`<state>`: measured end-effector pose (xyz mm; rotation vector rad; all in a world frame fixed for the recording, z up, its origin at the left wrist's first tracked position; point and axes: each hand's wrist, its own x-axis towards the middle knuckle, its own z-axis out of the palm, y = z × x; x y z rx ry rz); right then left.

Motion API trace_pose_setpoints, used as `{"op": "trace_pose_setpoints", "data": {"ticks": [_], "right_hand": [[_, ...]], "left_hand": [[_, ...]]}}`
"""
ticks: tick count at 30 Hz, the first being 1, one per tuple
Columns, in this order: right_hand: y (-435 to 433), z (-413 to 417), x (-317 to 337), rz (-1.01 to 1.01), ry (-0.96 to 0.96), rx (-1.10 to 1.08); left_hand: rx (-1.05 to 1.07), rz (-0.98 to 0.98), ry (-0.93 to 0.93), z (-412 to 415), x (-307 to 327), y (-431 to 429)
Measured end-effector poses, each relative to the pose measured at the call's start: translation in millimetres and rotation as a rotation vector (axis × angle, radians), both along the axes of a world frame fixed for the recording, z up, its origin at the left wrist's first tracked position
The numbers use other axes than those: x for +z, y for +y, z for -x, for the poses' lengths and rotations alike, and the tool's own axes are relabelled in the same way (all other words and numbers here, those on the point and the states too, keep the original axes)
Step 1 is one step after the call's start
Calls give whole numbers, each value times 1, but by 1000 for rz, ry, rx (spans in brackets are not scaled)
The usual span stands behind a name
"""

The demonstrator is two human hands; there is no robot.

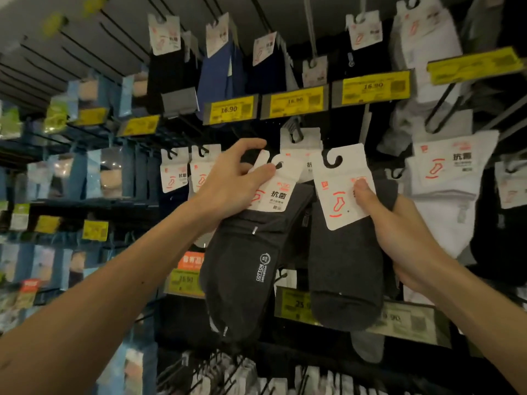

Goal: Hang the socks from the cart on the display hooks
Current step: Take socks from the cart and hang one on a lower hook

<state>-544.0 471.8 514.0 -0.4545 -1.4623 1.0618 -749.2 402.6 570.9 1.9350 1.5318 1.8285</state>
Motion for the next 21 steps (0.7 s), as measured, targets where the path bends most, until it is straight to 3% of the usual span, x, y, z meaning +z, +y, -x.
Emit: {"op": "trace_pose_setpoints", "data": {"ticks": [11, 21], "right_hand": [[-7, -5, 9, -64, 45, -147], [-8, -12, 12, -129, 5, -205]], "left_hand": [[-86, -140, 186, 6, 33, 45], [-105, -243, 125, -2, 49, 61]]}}
